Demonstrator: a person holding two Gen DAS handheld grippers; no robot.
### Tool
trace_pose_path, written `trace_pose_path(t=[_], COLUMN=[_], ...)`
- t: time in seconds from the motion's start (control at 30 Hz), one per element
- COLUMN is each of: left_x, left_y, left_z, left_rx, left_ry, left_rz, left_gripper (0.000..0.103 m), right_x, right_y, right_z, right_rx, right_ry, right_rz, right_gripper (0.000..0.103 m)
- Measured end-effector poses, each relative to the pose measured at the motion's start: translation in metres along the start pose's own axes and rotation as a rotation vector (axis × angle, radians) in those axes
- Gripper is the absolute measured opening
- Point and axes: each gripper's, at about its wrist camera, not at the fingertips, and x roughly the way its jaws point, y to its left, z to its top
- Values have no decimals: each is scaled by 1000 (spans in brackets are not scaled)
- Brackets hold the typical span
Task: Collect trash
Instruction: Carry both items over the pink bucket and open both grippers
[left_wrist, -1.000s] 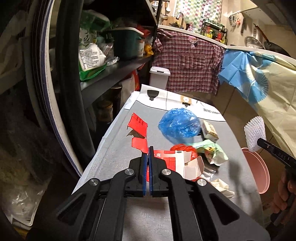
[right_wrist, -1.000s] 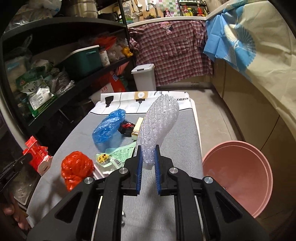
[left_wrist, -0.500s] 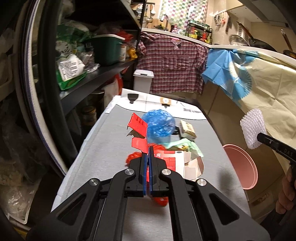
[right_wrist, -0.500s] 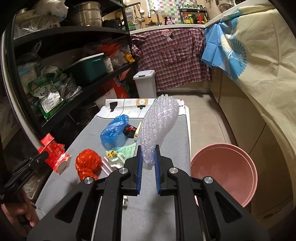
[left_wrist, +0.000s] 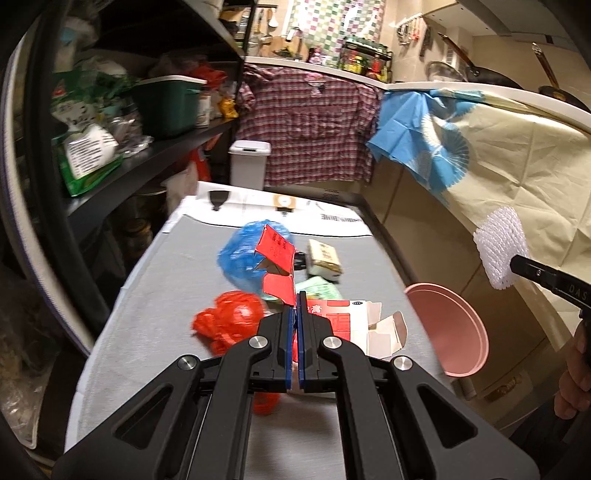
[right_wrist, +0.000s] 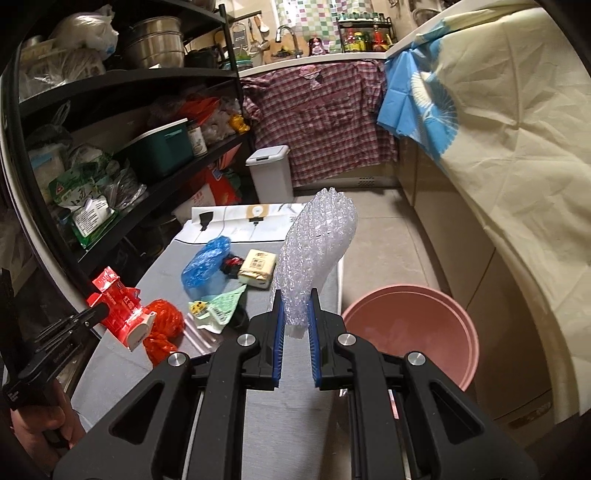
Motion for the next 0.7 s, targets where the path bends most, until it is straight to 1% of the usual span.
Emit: trace_pose_path(t=[0.33, 0.6, 0.7], left_x=[14, 29, 36], left_y=[-52, -80, -88], left_z=[4, 3, 5], left_rx=[50, 67, 58], left_ry=[8, 28, 50], left_rz=[-99, -151, -172], left_gripper=[2, 2, 2], right_x=[-17, -20, -14], right_y=[-47, -83, -96], right_z=[8, 11, 9], right_rx=[69, 106, 140], right_ry=[-22, -29, -19], right_rz=[-62, -128, -126], right_gripper=[13, 12, 12])
